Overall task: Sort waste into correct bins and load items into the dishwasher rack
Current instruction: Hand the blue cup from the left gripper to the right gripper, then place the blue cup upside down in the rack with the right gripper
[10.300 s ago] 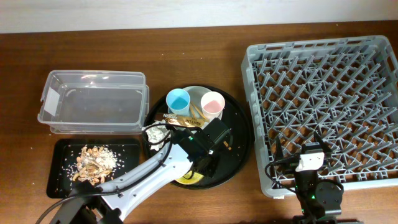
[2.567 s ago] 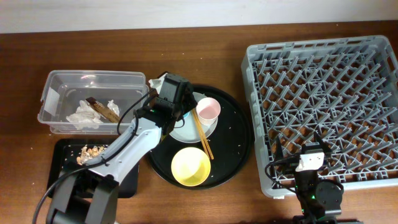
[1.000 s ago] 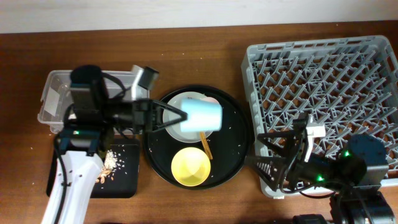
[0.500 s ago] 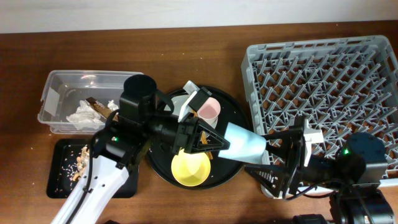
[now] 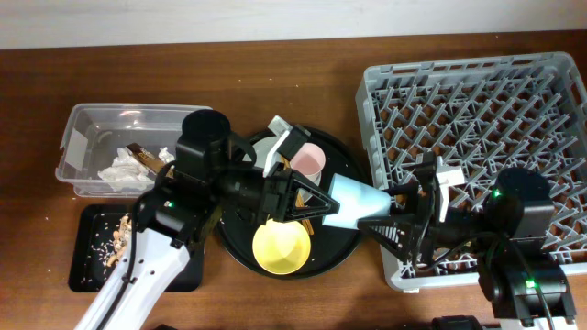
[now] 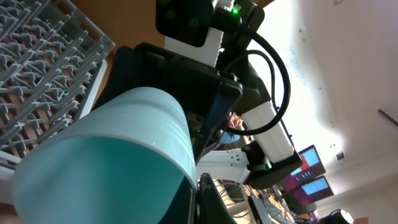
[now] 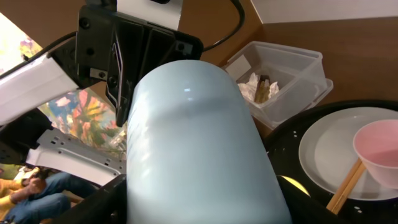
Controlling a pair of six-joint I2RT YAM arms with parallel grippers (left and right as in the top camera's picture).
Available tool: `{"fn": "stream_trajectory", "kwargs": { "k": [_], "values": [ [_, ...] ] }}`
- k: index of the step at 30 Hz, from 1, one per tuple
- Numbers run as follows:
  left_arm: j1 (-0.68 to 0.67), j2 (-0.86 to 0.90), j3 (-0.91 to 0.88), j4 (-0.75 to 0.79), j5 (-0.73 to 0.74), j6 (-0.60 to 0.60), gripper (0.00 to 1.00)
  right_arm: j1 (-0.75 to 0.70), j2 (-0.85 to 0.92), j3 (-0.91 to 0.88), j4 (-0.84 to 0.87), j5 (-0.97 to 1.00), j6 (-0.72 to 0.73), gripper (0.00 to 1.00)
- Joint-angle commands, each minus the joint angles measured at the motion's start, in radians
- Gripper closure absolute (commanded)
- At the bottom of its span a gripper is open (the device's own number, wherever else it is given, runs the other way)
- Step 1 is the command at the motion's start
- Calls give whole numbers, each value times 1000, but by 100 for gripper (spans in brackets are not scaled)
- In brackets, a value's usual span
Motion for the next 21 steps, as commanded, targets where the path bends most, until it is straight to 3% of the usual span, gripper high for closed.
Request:
{"fn": "stream_trajectory", "kwargs": {
  "k": [1, 3, 7, 9, 10, 13, 14, 16, 18, 21],
  "values": [
    [-7, -9, 6, 5, 34, 16, 98, -1, 7, 12, 3, 13, -4, 38],
    [-6, -9, 6, 5, 34, 16, 89, -1, 7, 12, 3, 13, -4, 39],
    [-4, -9, 6, 6, 35, 16, 87, -1, 7, 12, 2, 33, -14, 44],
    [27, -9, 6, 6, 56, 16, 80, -1, 8, 12, -17, 101, -50, 45],
    [66, -9, 6, 6, 69, 16, 74, -1, 8, 12, -16, 100, -50, 46],
    [251, -9, 6, 6, 69, 16, 38, -1, 8, 12, -29, 160, -56, 49],
    [289, -9, 6, 6, 69, 16, 35, -1, 9, 12, -47, 219, -56, 50],
    [366, -9, 6, 5, 69, 16, 1, -1, 18, 12, -120, 457, -56, 50],
    [383, -9, 6, 5, 69, 16, 1, -1, 46, 13, -154, 713, -54, 51],
    [383, -9, 6, 6, 69, 16, 0, -1, 106, 82, -183, 900, -17, 53]
  ]
}}
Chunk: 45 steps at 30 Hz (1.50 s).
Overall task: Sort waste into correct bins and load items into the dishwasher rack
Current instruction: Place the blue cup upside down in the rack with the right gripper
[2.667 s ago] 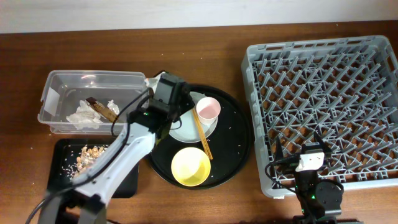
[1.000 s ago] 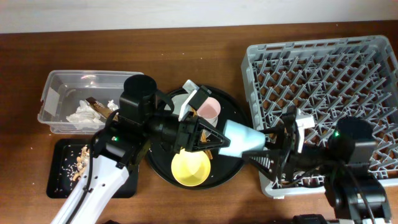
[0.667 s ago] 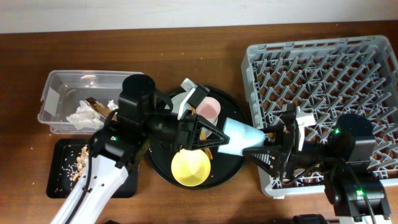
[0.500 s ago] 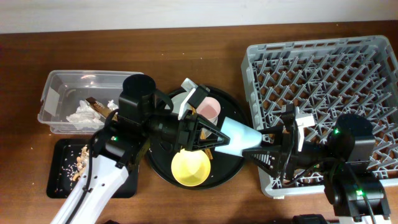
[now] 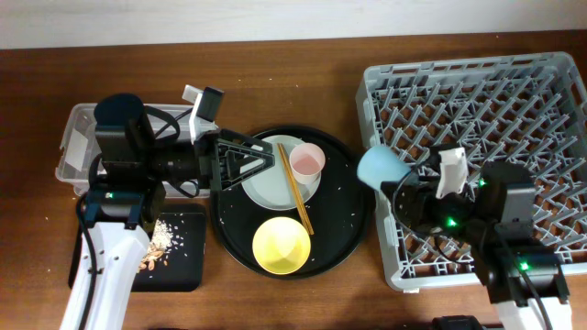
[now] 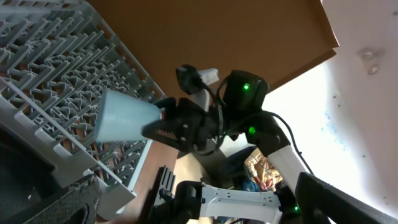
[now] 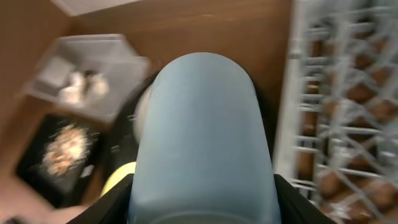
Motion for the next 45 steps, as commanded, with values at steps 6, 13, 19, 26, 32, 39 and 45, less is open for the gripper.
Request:
{"fn": "stream_trajectory", "kwargs": {
  "k": [6, 13, 19, 26, 32, 39, 45],
  "values": [
    [3, -10, 6, 2, 15, 13, 1, -2, 329, 242, -148, 363, 23, 55],
    [3, -10, 6, 2, 15, 13, 1, -2, 529, 242, -181, 405, 23, 55],
    [3, -10, 6, 2, 14, 13, 1, -2, 540, 246, -193, 421, 19, 24],
    [3, -10, 6, 2, 15, 13, 1, 1, 539, 479, -383, 76, -26, 10],
    [3, -10, 6, 3, 1, 12, 1, 0, 540, 479, -388, 76, -26, 2],
    [-360, 33, 6, -428, -1283, -26, 49, 0, 540, 479, -388, 77, -26, 2],
    [-410, 310, 6, -276, -1328, -68, 49, 0, 540, 479, -388, 77, -26, 2]
  ]
}}
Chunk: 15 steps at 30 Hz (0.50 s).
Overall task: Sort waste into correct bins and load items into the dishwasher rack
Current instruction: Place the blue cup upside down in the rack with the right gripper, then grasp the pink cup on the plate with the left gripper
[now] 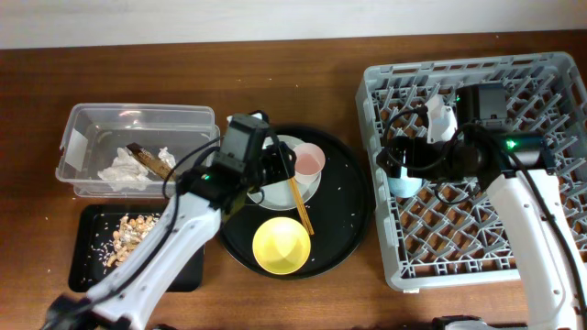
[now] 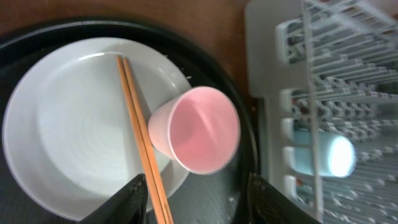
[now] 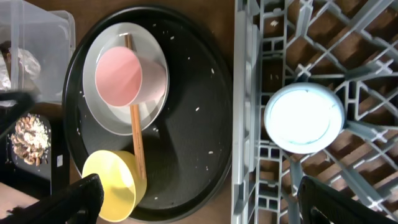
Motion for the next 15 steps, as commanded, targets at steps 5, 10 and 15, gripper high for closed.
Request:
{"fn": "stream_trajectory", "kwargs": {
  "k": [5, 10, 15],
  "values": [
    [-6, 239, 2, 156, -3, -11, 56, 0, -3, 12, 2, -13, -3, 2],
    [-13, 262, 2, 148, -3, -10, 80, 0, -3, 12, 2, -13, -3, 2],
    [-40, 263, 2, 116, -32, -10, 99, 0, -3, 12, 2, -13, -3, 2]
  ]
}}
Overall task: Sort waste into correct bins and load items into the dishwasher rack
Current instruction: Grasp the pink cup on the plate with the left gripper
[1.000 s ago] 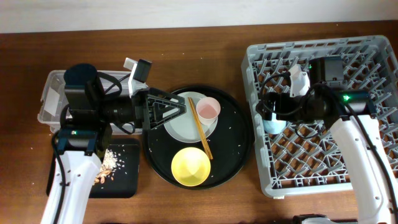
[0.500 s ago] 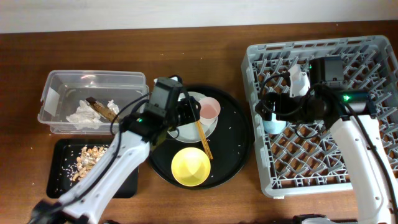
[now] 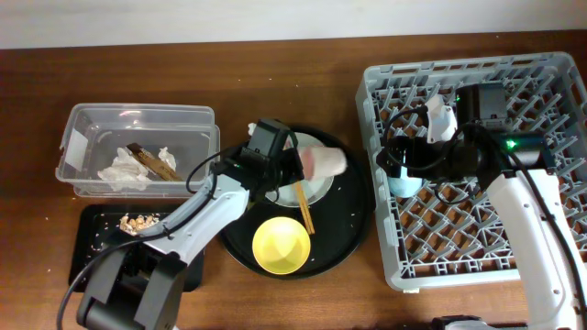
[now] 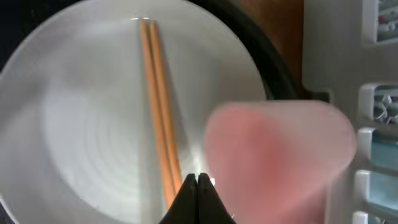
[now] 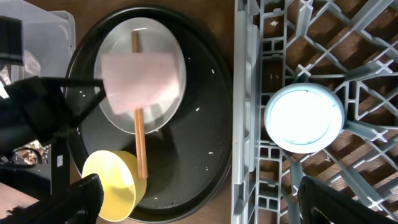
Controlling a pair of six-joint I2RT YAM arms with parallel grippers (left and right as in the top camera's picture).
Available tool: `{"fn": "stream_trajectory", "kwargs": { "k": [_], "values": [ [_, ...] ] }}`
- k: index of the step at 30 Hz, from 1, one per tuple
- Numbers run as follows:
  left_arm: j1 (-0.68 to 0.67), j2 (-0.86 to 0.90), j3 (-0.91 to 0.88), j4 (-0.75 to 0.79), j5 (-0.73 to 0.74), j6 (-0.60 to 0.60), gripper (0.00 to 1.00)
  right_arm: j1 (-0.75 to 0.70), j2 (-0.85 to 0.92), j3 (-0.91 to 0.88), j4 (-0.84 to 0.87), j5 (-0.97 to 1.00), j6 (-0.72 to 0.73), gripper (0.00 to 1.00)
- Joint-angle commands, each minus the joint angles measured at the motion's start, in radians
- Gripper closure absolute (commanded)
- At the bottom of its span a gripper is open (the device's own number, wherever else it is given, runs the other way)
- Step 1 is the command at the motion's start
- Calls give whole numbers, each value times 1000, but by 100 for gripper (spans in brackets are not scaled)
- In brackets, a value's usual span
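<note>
A pink cup (image 3: 324,163) lies on its side, blurred, at the right rim of the white plate (image 3: 273,194) on the round black tray (image 3: 353,215). My left gripper (image 3: 286,167) is shut. In the left wrist view its tips (image 4: 198,185) meet at the cup's (image 4: 280,155) left edge, and nothing shows between them. Two chopsticks (image 4: 158,112) cross the plate. A pale blue cup (image 5: 303,118) stands upside down in the grey rack (image 3: 477,229). My right gripper (image 5: 199,190) hangs open above it.
A yellow bowl (image 3: 280,246) sits at the front of the black tray. At the left a clear bin (image 3: 138,151) holds crumpled paper and scraps. A small black tray (image 3: 101,247) with food crumbs lies in front of the bin.
My left gripper was open above the pink cup; now it is shut and lower over the plate. The cup has tipped to the right onto its side. The right arm has not moved.
First the blue cup was between both grippers over the black tray. Then my right gripper alone held it by the rack's left edge, and the left arm was back at the bin. Later the cup stood in the rack, right gripper open. The left gripper is now shut beside the pink cup.
</note>
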Motion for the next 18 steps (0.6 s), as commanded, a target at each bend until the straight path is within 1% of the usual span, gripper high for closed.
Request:
{"fn": "stream_trajectory", "kwargs": {
  "k": [1, 2, 5, 6, 7, 8, 9, 10, 11, 12, 14, 15, 16, 17, 18],
  "values": [
    [-6, 13, 2, -28, -42, 6, 99, 0, -3, 12, 2, -13, -3, 2],
    [0, 5, 4, -23, -41, 6, 99, 0, -3, 12, 2, -13, -4, 2],
    [25, -93, 5, -23, -37, 6, 99, 0, -3, 12, 2, -13, -3, 2],
    [25, -123, 5, -23, -38, 7, 95, 0, -3, 12, 2, -13, -4, 2],
    [31, -135, 5, -9, -39, 13, 72, 0, -3, 12, 2, -13, -3, 2],
    [48, -134, 5, 17, 1, 79, 69, 0, -3, 12, 2, -13, -4, 2],
    [72, -134, 5, 48, 79, 158, 66, 0, -3, 12, 2, -13, -3, 2],
    [105, -131, 5, 76, 177, 201, 60, 0, -3, 12, 2, -13, -3, 2],
    [119, -124, 5, 84, 198, 201, 55, 0, -3, 12, 2, -13, -4, 2],
    [121, -108, 5, 95, 200, 227, 53, 0, -3, 12, 2, -13, -4, 2],
    [121, -53, 4, 129, 225, 238, 53, 0, -3, 12, 2, -13, -4, 2],
    [121, 3, 4, 182, 297, 241, 52, 0, -3, 12, 2, -13, -4, 2],
    [130, 64, 5, 249, 399, 240, 53, 0, -3, 12, 2, -13, -4, 2],
    [143, 98, 5, 267, 437, 238, 53, 0, -3, 12, 2, -13, -4, 2],
    [158, 110, 4, 254, 435, 237, 53, 0, -3, 12, 2, -13, -4, 1]
  ]
}}
